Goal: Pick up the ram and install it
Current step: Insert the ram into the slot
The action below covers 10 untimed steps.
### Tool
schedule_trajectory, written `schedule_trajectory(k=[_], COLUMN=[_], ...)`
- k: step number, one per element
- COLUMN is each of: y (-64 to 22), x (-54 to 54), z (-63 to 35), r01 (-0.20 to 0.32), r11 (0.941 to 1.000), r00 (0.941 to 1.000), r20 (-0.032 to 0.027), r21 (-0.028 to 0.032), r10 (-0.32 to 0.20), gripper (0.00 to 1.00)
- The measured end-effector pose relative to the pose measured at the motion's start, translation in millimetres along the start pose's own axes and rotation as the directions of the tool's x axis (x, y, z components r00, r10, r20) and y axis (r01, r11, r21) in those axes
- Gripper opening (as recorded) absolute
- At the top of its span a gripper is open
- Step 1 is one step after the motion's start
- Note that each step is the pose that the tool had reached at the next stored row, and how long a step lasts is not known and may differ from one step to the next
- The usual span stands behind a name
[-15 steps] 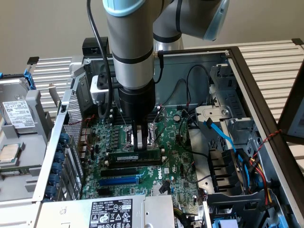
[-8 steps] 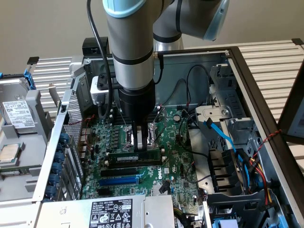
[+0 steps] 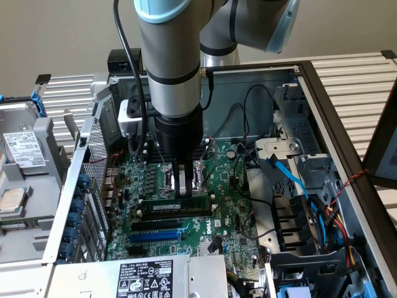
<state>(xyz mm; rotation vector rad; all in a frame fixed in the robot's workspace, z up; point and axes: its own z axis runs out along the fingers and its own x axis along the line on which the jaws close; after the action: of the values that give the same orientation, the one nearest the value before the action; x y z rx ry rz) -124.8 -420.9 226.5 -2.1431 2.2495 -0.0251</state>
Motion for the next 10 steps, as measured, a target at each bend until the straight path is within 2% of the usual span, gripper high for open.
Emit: schedule_trajectory(k=[6, 7, 10], y=[0.0, 0.0, 0.0], x=[0.0, 0.0, 0.0], z=[0.0, 0.0, 0.0], r01=[0.000, 0.000, 0.000], r11=[1.0000, 1.0000, 1.0000], r00=[1.0000, 1.0000, 1.0000], r20=[0.0000, 0.0000, 0.0000], r21=[0.0001, 0.0000, 0.0000], r10=[0.000, 0.000, 0.000], gripper=[0.13, 0.20, 0.20])
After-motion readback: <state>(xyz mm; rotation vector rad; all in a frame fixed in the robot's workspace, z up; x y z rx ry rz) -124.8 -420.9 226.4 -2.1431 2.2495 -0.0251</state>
